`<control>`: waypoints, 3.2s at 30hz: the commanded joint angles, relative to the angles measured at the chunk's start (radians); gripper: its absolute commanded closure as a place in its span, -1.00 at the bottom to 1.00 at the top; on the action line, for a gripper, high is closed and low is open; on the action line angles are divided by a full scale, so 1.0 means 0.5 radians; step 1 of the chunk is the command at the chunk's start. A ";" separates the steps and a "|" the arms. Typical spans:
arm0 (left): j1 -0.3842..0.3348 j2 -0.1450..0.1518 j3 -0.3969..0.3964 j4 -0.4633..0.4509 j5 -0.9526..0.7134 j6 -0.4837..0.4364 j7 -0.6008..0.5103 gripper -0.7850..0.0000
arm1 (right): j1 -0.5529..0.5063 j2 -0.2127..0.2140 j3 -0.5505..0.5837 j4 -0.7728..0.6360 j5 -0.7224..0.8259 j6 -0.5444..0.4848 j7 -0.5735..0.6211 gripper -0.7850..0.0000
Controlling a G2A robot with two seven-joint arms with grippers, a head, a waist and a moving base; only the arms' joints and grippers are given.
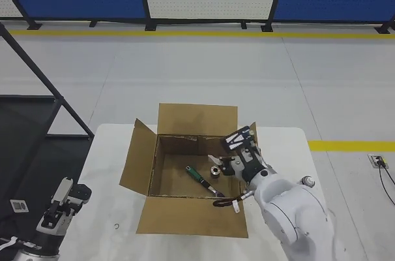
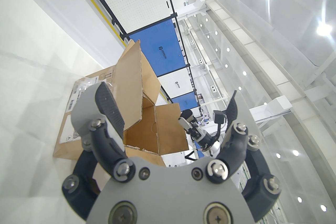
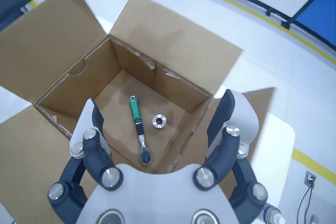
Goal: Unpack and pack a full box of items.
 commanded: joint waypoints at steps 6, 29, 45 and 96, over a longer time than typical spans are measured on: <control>0.000 0.000 0.000 0.000 0.000 0.000 0.000 -1.00 | -0.681 0.039 0.583 -0.398 0.219 0.086 -0.446 -1.00; 0.000 0.000 0.000 0.000 0.000 0.000 0.000 -1.00 | -0.769 0.049 0.960 0.284 0.361 0.529 -0.333 -1.00; 0.000 0.000 0.000 0.000 0.000 0.000 0.000 -1.00 | -0.505 0.060 0.847 0.627 0.209 0.607 -0.129 -1.00; 0.000 0.000 0.000 0.000 0.000 0.000 0.000 -1.00 | -0.508 0.068 0.680 0.010 0.106 0.573 -0.265 1.00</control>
